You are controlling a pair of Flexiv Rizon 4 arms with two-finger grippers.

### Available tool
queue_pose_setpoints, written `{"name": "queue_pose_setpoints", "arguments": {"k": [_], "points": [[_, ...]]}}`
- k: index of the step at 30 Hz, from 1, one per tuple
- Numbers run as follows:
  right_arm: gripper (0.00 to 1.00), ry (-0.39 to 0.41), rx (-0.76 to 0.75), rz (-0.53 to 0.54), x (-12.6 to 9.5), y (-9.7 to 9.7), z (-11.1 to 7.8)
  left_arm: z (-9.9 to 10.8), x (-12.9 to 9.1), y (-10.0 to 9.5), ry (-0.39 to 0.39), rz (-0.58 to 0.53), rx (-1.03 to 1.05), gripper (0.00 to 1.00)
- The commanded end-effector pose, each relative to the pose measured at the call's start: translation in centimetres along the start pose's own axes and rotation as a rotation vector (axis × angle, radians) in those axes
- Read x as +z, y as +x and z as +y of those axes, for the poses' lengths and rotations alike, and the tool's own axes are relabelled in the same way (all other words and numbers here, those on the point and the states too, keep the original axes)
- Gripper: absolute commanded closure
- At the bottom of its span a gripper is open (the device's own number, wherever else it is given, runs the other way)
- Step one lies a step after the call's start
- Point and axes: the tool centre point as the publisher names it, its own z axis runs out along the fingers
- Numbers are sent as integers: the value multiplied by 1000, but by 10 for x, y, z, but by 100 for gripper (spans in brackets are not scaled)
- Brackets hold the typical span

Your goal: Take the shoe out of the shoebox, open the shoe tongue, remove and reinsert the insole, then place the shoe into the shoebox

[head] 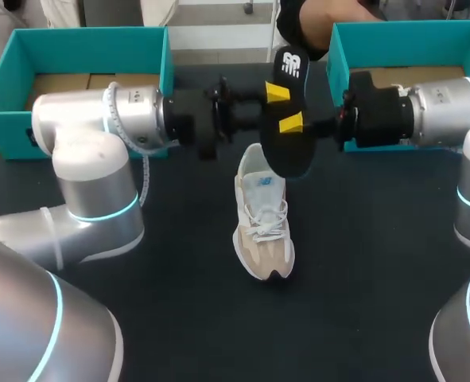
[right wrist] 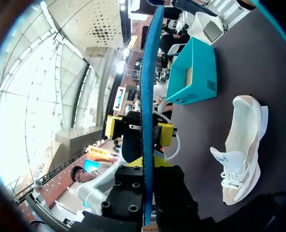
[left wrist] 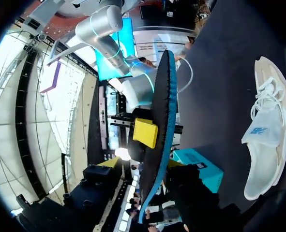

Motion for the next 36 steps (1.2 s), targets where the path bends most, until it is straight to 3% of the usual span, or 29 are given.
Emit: {"name": "queue_pose_setpoints", "arguments": {"k": [1, 6, 10, 23, 36], "points": [[100, -13, -3, -19, -11, 2, -6, 6, -21, -6, 0, 63, -53, 0], [100, -43, -57, -52, -24, -1, -1, 14, -45, -1, -47, 150, -176, 0], [100, -74, -211, -76, -29, 2, 11, 19, -67, 4, -123, 216, -385, 0], [100, -36, -583, -102, -22, 1, 38, 27, -105, 38, -285, 311, -921, 0], [100, -45, -627, -102, -22, 4, 39, 27, -107, 41, -289, 324, -934, 0]]}}
